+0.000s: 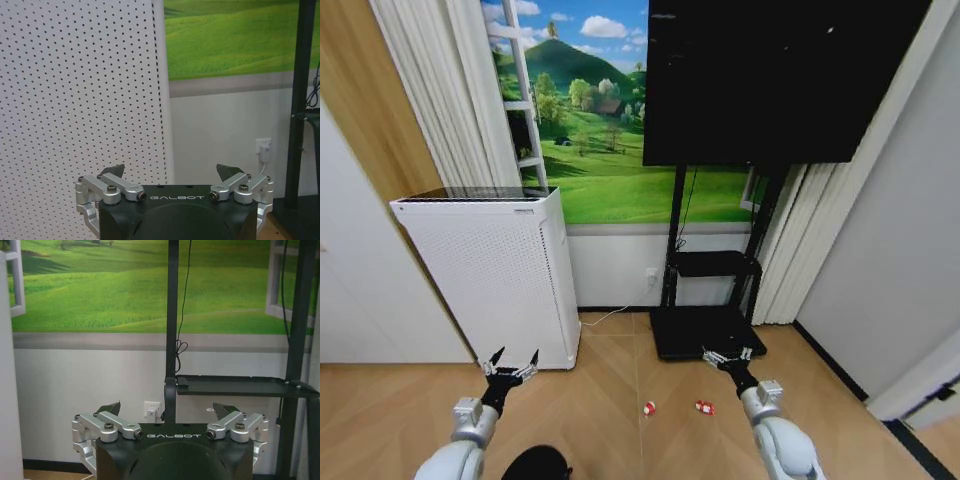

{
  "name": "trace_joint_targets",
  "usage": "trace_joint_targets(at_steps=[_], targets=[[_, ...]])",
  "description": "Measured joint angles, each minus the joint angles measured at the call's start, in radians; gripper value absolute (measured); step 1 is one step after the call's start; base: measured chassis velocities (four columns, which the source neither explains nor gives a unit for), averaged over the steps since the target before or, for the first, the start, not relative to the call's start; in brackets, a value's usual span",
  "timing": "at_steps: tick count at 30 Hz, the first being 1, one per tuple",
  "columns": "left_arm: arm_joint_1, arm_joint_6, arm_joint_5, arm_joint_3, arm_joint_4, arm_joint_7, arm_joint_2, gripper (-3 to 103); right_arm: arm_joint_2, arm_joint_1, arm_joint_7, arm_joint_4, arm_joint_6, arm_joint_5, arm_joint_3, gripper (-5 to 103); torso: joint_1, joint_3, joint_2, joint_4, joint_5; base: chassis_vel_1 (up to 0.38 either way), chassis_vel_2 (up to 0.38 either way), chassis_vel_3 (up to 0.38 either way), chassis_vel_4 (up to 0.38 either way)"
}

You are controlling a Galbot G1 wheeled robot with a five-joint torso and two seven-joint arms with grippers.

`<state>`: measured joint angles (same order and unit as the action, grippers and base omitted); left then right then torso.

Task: Pick up the trash bin and place the garbage on the floor into it.

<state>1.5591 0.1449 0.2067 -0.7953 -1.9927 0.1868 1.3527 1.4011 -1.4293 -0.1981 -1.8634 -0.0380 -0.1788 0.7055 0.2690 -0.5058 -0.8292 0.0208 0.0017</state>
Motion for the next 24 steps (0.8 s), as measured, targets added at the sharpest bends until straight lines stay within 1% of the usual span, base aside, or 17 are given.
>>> trace_joint_targets(at_steps=[1, 2, 3, 4, 5, 7, 8, 9, 10, 11, 12, 13, 14, 16, 17, 19, 24], targets=[[0.0, 0.007, -0.002, 0.0, -0.004, -0.002, 0.001, 100, -0.001, 0.0, 0.0, 0.001, 0.0, -0.001, 0.001, 100, -0.001, 0.001, 0.002, -0.0005, 0.0, -0.243, 0.284, 0.158, -0.091], [0.0, 0.011, -0.004, 0.001, -0.005, -0.002, 0.003, 100, -0.002, 0.0, 0.0, 0.001, 0.0, -0.002, 0.002, 100, -0.002, 0.003, 0.005, 0.0003, -0.0012, -0.202, 0.191, 0.158, -0.087], [0.0, 0.011, -0.004, 0.001, -0.005, -0.002, 0.003, 100, -0.002, 0.0, 0.0, 0.001, 0.0, -0.002, 0.002, 100, -0.002, 0.003, 0.005, 0.0003, -0.0012, -0.202, 0.191, 0.158, -0.087], [-0.001, 0.016, -0.011, 0.004, -0.005, -0.002, 0.006, 100, -0.004, -0.002, 0.0, 0.002, 0.0, -0.004, 0.006, 100, -0.005, 0.007, 0.011, 0.0012, -0.0033, -0.099, 0.072, 0.051, -0.087], [-0.002, 0.017, -0.013, 0.005, -0.005, -0.003, 0.008, 100, -0.004, -0.003, 0.0, 0.003, 0.0, -0.005, 0.006, 100, -0.008, 0.009, 0.017, 0.0011, -0.0007, -0.099, 0.072, -0.059, -0.051], [-0.002, 0.018, -0.016, 0.006, -0.005, -0.003, 0.011, 100, -0.004, -0.006, 0.0, 0.004, 0.0, -0.005, 0.007, 100, -0.011, 0.013, 0.023, 0.0015, -0.0008, -0.013, 0.028, -0.059, -0.02], [-0.001, 0.019, -0.018, 0.007, -0.005, -0.002, 0.013, 100, -0.004, -0.006, 0.0, 0.004, 0.001, -0.006, 0.008, 100, -0.014, 0.017, 0.029, 0.0017, -0.0026, -0.013, -0.033, -0.055, -0.02], [0.0, 0.019, -0.019, 0.007, -0.005, -0.002, 0.014, 100, -0.005, -0.007, -0.001, 0.004, 0.001, -0.006, 0.008, 100, -0.019, 0.022, 0.037, 0.0007, -0.002, 0.037, -0.028, -0.057, 0.034], [0.0, 0.019, -0.019, 0.007, -0.005, -0.002, 0.014, 100, -0.005, -0.007, -0.001, 0.004, 0.001, -0.006, 0.008, 100, -0.019, 0.022, 0.037, 0.0007, -0.002, 0.037, -0.028, -0.057, 0.034], [0.0, 0.019, -0.02, 0.006, -0.006, -0.002, 0.014, 100, -0.005, -0.007, -0.002, 0.004, 0.001, -0.006, 0.008, 100, -0.021, 0.025, 0.042, 0.0006, -0.0009, 0.128, -0.028, -0.057, 0.074], [0.001, 0.019, -0.02, 0.004, -0.006, -0.002, 0.014, 100, -0.005, -0.007, -0.002, 0.004, 0.001, -0.006, 0.007, 100, -0.024, 0.03, 0.051, 0.0, -0.0014, 0.092, -0.047, -0.05, 0.074], [0.001, 0.019, -0.02, 0.003, -0.006, -0.002, 0.014, 100, -0.005, -0.006, -0.003, 0.004, 0.001, -0.006, 0.006, 100, -0.027, 0.033, 0.056, 0.0003, -0.0022, 0.092, -0.047, -0.012, 0.088], [0.001, 0.019, -0.02, 0.003, -0.006, -0.002, 0.014, 100, -0.005, -0.006, -0.003, 0.004, 0.001, -0.006, 0.006, 100, -0.027, 0.033, 0.056, 0.0003, -0.0022, 0.092, -0.047, -0.012, 0.088], [0.001, 0.019, -0.019, 0.0, -0.006, -0.002, 0.012, 100, -0.006, -0.004, -0.003, 0.004, 0.0, -0.007, 0.003, 100, -0.032, 0.041, 0.071, 0.0006, -0.0013, 0.025, -0.016, -0.006, 0.025], [0.001, 0.019, -0.019, 0.0, -0.006, -0.002, 0.012, 100, -0.006, -0.004, -0.003, 0.004, 0.0, -0.007, 0.003, 100, -0.032, 0.041, 0.071, 0.0006, -0.0013, 0.0, 0.0, 0.0, 0.0], [0.002, 0.019, -0.018, -0.001, -0.006, -0.002, 0.012, 100, -0.006, -0.003, -0.004, 0.004, -0.002, -0.007, 0.001, 100, -0.038, 0.049, 0.085, 0.0009, -0.0019, 0.0, 0.0, 0.0, 0.0], [0.003, 0.018, -0.02, -0.002, -0.006, 0.0, 0.014, 100, -0.008, -0.002, -0.005, 0.003, -0.005, -0.015, 0.0, 100, -0.046, 0.06, 0.105, 0.0008, -0.0017, 0.0, 0.0, 0.0, 0.0]])
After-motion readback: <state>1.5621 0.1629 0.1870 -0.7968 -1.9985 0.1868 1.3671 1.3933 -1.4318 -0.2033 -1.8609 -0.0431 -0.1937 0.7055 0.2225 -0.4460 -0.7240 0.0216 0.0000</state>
